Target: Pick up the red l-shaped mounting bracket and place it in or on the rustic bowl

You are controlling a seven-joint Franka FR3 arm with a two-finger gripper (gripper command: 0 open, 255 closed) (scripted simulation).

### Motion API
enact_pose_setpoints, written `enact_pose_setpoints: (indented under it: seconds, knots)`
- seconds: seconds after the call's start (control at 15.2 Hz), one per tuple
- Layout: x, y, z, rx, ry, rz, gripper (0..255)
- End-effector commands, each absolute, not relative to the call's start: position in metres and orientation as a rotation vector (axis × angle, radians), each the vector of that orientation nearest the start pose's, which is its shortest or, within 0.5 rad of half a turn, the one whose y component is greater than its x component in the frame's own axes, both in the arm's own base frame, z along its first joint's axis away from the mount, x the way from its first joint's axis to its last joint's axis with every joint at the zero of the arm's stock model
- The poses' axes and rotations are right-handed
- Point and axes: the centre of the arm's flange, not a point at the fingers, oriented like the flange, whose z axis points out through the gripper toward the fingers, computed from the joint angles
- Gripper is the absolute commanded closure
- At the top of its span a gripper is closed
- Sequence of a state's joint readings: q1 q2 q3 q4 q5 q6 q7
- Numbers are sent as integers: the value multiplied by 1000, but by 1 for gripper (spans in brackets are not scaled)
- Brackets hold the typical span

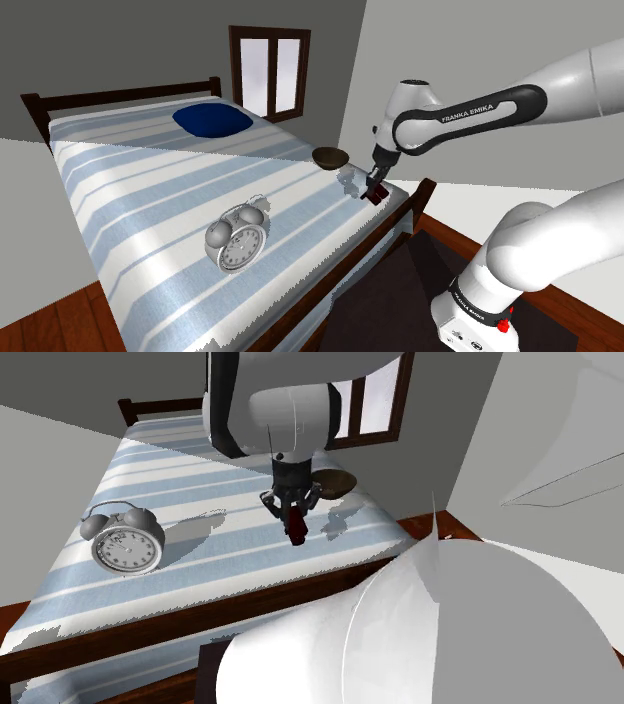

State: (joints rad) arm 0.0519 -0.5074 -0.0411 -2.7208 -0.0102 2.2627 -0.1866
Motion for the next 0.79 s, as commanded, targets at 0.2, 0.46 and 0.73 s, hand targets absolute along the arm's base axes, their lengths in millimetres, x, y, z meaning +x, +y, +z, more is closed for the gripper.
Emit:
enact_pose_setpoints:
  seconds: [0.2,0.46,0.73]
  knots:
    - [421,-22,384,-3116,-326,-77,255]
    - [468,-46,384,-3116,-326,-77,255]
    - [515,-70,384,-3116,-326,-77,255]
